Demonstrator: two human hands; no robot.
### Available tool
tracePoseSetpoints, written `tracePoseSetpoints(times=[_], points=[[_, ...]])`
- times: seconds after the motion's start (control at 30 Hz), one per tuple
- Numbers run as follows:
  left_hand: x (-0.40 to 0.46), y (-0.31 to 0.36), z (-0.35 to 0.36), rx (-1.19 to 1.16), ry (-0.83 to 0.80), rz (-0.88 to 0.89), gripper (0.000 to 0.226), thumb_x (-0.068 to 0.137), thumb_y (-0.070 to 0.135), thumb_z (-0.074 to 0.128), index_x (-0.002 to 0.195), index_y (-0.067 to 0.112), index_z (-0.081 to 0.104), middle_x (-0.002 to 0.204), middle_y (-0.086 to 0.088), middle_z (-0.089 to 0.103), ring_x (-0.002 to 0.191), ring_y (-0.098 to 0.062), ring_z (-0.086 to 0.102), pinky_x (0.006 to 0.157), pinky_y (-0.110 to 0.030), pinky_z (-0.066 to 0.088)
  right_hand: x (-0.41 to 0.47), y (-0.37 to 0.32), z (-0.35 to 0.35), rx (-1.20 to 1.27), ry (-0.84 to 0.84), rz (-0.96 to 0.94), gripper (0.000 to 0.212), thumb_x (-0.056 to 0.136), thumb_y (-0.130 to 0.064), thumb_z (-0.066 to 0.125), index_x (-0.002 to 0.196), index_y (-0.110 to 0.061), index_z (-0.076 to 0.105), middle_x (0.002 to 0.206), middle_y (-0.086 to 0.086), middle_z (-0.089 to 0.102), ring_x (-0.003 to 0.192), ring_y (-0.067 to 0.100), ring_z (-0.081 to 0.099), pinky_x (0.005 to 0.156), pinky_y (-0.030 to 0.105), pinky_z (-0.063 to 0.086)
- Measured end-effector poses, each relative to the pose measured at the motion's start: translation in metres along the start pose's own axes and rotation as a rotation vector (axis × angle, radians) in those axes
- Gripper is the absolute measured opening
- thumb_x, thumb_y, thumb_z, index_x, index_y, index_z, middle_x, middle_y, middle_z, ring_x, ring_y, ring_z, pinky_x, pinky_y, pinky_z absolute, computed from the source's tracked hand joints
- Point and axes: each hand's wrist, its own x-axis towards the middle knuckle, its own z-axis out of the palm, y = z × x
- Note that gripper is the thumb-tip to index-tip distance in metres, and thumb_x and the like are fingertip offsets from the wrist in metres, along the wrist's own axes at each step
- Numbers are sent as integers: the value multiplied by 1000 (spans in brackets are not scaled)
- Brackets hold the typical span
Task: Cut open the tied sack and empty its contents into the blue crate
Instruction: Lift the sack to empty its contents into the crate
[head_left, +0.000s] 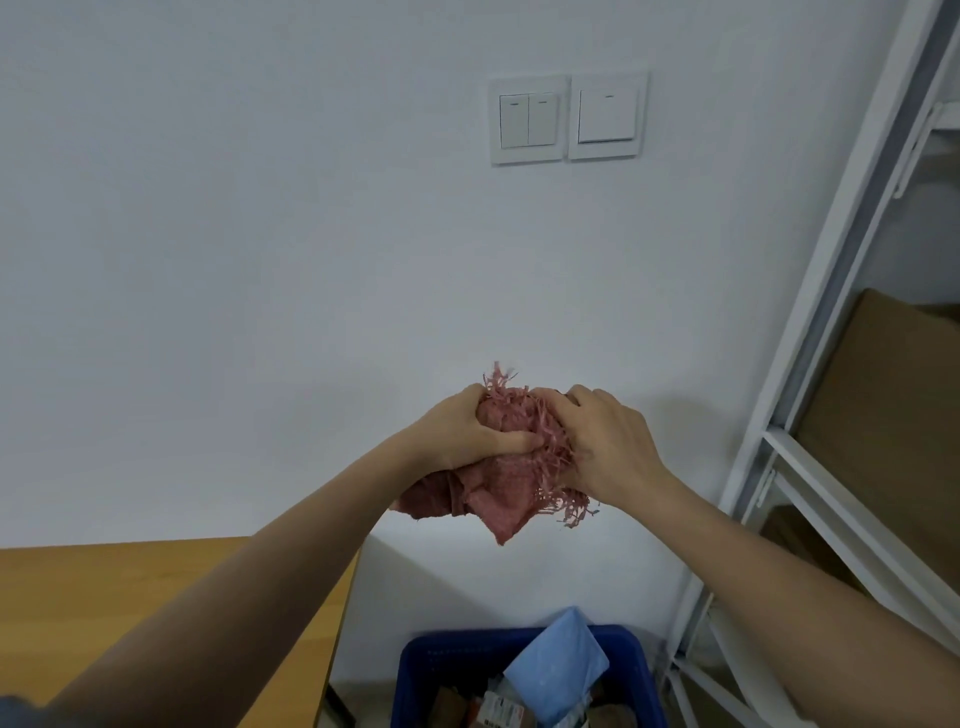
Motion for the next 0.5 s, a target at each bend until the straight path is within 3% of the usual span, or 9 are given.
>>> tracePoseSetpoints(times=[0.13, 0.2, 0.27, 0.33, 0.5], points=[[-6, 7, 0, 138, -53, 59, 88, 65, 59, 70, 139, 39, 27, 125, 5, 38, 114, -19, 50, 99, -39, 47, 1, 7, 2, 43, -44, 76, 76, 64, -62, 68, 131, -38, 40, 95, -2, 56, 89, 25, 56, 62, 30, 39], [-10, 11, 8, 401, -97, 90, 98, 65, 64, 66, 143, 45, 10, 132, 3, 30, 123, -26, 40, 104, -46, 39, 0, 12, 2, 48, -57, 128, 73, 62, -63, 67, 127, -40, 42, 89, -3, 55, 86, 25, 58, 62, 30, 42], [-11, 9, 21, 702, -32, 131, 111, 60, 71, 67, 145, 44, 0, 139, 0, 27, 123, -30, 39, 102, -51, 38, -3, 16, 2, 77, -75, 162, 65, 63, -59, 67, 121, -40, 45, 85, -5, 55, 85, 25, 61, 63, 30, 44], [-9, 5, 29, 858, 44, 162, 118, 57, 73, 69, 146, 44, -2, 136, -4, 32, 115, -32, 47, 94, -50, 45, -5, 19, 4, 127, -121, 187, 60, 62, -50, 70, 117, -36, 49, 84, -5, 59, 85, 25, 62, 65, 32, 48], [-7, -1, 39, 832, 92, 265, 103, 59, 71, 68, 144, 45, 16, 100, -2, 54, 90, -26, 61, 71, -32, 46, -16, 31, 13, 340, -260, 243, 73, 53, -44, 78, 121, -42, 50, 101, -9, 67, 93, 22, 63, 74, 31, 49]])
